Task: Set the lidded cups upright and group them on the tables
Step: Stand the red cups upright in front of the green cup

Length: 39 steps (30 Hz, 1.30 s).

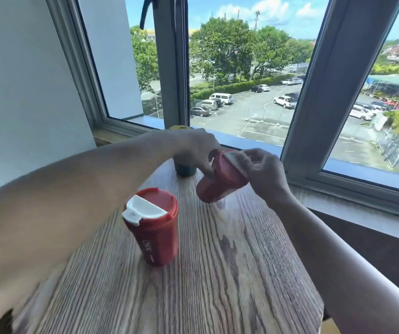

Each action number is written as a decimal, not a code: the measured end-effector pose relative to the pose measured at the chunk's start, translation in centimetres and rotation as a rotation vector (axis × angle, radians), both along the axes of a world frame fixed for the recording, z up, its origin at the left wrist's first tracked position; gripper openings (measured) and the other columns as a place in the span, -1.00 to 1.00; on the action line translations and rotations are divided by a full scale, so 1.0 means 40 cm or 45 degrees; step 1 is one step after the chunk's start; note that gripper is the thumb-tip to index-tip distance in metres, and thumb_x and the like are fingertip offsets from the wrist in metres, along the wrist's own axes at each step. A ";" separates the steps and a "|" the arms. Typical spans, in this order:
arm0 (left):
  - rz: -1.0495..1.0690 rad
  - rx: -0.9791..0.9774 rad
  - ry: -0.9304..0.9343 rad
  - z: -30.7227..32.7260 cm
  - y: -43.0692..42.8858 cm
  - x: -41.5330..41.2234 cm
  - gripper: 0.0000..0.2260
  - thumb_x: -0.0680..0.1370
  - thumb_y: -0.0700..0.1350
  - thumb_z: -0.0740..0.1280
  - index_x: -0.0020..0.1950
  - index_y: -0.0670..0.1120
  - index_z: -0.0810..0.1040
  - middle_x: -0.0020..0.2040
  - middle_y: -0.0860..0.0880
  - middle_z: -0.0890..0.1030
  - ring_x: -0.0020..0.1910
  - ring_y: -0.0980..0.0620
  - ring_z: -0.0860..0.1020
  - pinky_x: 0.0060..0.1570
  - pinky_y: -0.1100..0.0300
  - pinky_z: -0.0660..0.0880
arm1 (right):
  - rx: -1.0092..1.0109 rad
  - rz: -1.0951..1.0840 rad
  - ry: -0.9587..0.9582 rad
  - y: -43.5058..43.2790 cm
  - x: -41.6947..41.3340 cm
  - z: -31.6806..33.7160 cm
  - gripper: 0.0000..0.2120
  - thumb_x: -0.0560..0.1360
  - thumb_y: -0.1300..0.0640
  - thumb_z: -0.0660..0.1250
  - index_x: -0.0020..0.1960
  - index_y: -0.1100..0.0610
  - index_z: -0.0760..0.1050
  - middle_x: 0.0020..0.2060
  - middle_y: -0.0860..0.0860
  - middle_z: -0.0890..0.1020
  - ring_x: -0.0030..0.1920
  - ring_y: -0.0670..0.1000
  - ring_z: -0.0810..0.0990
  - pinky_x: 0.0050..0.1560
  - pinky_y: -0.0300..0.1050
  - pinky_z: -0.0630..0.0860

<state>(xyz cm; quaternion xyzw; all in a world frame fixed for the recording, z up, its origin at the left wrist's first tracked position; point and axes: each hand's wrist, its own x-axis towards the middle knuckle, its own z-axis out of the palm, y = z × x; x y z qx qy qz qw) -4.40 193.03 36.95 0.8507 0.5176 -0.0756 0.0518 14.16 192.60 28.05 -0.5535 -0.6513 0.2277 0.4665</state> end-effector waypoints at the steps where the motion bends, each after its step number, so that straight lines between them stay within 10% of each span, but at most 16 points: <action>1: -0.036 -0.001 -0.096 0.002 -0.011 -0.025 -0.65 0.39 0.18 0.52 -0.06 -0.06 0.59 -0.24 0.12 0.56 -0.23 0.03 0.52 -0.23 0.13 0.43 | 0.007 0.014 0.009 -0.012 -0.011 0.019 -0.75 0.53 -0.04 0.37 0.05 0.11 0.67 -0.11 0.02 0.73 -0.09 0.02 0.68 -0.02 -0.02 0.62; 16: 0.121 -0.456 -1.243 -0.098 -0.113 -0.305 -0.57 0.43 -0.23 0.54 0.26 -0.06 0.53 0.10 -0.08 0.69 0.12 -0.06 0.66 0.16 -0.11 0.61 | -0.115 0.127 0.273 -0.136 -0.183 0.071 -0.69 0.46 0.00 0.43 0.14 0.12 0.64 -0.08 0.00 0.74 -0.06 0.02 0.73 0.10 0.12 0.64; 22: 0.013 -0.554 -1.263 -0.123 -0.090 -0.294 -0.59 0.50 -0.26 0.48 0.33 -0.10 0.55 0.00 0.06 0.69 0.07 0.06 0.65 0.08 0.15 0.60 | -0.240 0.161 0.353 -0.183 -0.156 0.039 -0.62 0.46 0.07 0.48 0.25 0.09 0.55 0.07 0.04 0.70 0.06 0.02 0.69 0.22 0.09 0.57; 33: 0.017 -0.742 -1.350 -0.180 -0.057 -0.251 -0.45 0.36 -0.08 0.54 0.31 -0.15 0.50 0.06 -0.08 0.72 0.07 -0.03 0.67 0.08 0.04 0.59 | -0.138 0.021 0.218 -0.249 -0.117 -0.001 -0.42 0.33 -0.03 0.56 0.30 0.08 0.50 0.03 -0.01 0.66 0.00 -0.20 0.62 -0.10 -0.33 0.54; 39: -0.007 -0.753 -1.349 -0.185 -0.057 -0.249 -0.56 0.41 -0.08 0.52 0.27 -0.08 0.60 0.05 -0.06 0.73 0.08 -0.07 0.68 0.07 0.04 0.60 | -0.082 -0.038 0.107 -0.271 -0.131 -0.013 -0.22 0.14 -0.32 0.49 0.27 0.00 0.50 -0.04 -0.08 0.59 -0.03 -0.08 0.64 -0.04 -0.08 0.62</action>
